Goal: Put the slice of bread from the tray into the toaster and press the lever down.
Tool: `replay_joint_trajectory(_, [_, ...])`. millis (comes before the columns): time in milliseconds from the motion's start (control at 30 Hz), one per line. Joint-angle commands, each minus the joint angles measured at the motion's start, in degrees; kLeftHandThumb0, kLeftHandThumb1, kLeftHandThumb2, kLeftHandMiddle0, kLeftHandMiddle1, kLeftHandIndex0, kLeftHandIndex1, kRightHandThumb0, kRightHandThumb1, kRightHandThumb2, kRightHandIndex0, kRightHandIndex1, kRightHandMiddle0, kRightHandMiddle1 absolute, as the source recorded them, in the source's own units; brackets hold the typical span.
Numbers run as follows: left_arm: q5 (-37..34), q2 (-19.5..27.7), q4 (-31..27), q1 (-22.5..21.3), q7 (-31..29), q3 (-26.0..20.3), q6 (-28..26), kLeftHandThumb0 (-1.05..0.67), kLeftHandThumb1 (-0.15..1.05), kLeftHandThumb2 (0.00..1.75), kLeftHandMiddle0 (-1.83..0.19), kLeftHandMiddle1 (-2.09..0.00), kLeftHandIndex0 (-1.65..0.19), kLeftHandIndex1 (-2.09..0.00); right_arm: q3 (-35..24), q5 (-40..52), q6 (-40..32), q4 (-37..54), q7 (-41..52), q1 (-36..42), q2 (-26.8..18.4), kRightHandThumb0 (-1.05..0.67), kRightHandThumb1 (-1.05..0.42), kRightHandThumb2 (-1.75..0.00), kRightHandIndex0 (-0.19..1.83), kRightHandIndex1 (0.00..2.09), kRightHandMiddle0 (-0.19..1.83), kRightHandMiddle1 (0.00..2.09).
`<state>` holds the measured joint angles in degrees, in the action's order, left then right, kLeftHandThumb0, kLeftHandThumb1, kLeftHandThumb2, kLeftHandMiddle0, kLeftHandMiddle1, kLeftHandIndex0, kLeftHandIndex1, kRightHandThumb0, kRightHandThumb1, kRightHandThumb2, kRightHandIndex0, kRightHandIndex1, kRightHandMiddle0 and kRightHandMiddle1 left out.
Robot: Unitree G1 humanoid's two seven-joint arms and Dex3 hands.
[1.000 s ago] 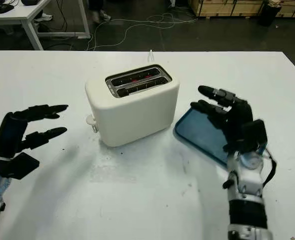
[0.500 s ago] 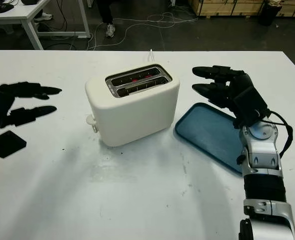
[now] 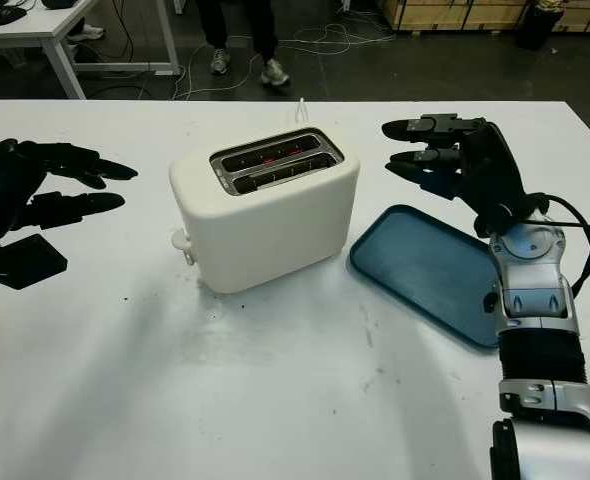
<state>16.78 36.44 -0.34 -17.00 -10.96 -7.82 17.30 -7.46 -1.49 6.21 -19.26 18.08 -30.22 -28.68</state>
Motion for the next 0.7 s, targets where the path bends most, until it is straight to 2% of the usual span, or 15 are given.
replay_joint_trajectory(0, [0.68, 0.17, -0.57, -0.88, 0.13, 0.48, -0.6, -0.46, 0.92, 0.01, -0.78, -1.1, -1.12, -0.11, -0.35, -0.21, 1.35, -0.79, 0.14, -1.51, -1.36, -0.52, -0.8, 0.0, 1.07, 0.04, 0.94, 0.01])
replay_joint_trajectory(200, [0.4, -0.44, -0.73, -0.46, 0.13, 0.72, -0.87, -0.45, 0.92, 0.01, -0.79, -1.08, -1.11, -0.11, -0.14, 0.24, 1.27, -1.19, 0.39, -2.08, -1.63, -0.48, -0.79, 0.0, 1.06, 0.03, 0.93, 0.0])
replay_joint_trajectory(667, [0.56, -1.33, -1.07, -0.12, 0.55, 0.45, -0.79, -0.44, 0.92, 0.0, -0.78, -1.15, -1.11, -0.12, 0.85, -1.12, 0.77, -0.91, -0.39, -1.57, -1.25, -0.53, -0.79, 0.0, 1.09, 0.04, 0.96, 0.01])
